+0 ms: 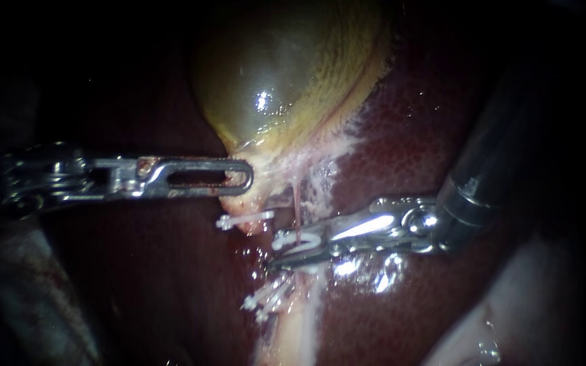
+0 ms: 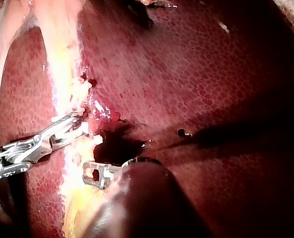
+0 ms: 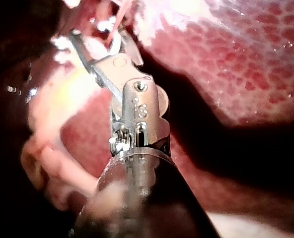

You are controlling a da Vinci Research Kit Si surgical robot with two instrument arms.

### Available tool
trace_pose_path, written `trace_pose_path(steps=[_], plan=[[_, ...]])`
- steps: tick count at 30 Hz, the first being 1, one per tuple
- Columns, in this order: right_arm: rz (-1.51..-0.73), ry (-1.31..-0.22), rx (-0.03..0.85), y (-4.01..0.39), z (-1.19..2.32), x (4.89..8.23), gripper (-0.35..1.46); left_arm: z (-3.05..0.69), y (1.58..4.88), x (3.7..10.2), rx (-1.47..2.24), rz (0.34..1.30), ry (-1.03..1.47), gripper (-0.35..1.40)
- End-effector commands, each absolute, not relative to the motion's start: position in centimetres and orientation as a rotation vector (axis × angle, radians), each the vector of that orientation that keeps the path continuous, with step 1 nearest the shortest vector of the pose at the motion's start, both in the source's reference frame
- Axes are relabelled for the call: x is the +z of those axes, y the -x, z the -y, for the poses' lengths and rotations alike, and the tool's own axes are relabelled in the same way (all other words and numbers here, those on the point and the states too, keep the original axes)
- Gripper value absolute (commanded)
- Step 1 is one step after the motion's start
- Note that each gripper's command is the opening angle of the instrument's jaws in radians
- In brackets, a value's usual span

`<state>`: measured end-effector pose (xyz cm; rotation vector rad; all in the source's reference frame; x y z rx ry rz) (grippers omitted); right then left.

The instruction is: Clipping second clip right tube

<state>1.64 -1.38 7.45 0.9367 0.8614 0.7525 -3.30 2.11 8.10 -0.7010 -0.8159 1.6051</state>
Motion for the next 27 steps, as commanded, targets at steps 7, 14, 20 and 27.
trace_pose_path(steps=[7, 14, 20, 27], plan=[[-0.859, -0.939, 0.758, -1.64, 1.36, 7.48, 0.29, -2.1, 3.3, 8.09, 1.605, 0.816, 0.701, -0.35], [-0.858, -0.941, 0.762, -1.64, 1.37, 7.49, 0.25, -2.1, 3.31, 8.09, 1.605, 0.816, 0.701, -0.35], [-0.855, -0.945, 0.771, -1.64, 1.4, 7.52, 0.24, -2.1, 3.31, 8.09, 1.605, 0.815, 0.701, -0.35], [-0.85, -0.942, 0.768, -1.64, 1.43, 7.57, 0.24, -2.1, 3.31, 8.1, 1.605, 0.815, 0.701, -0.35]])
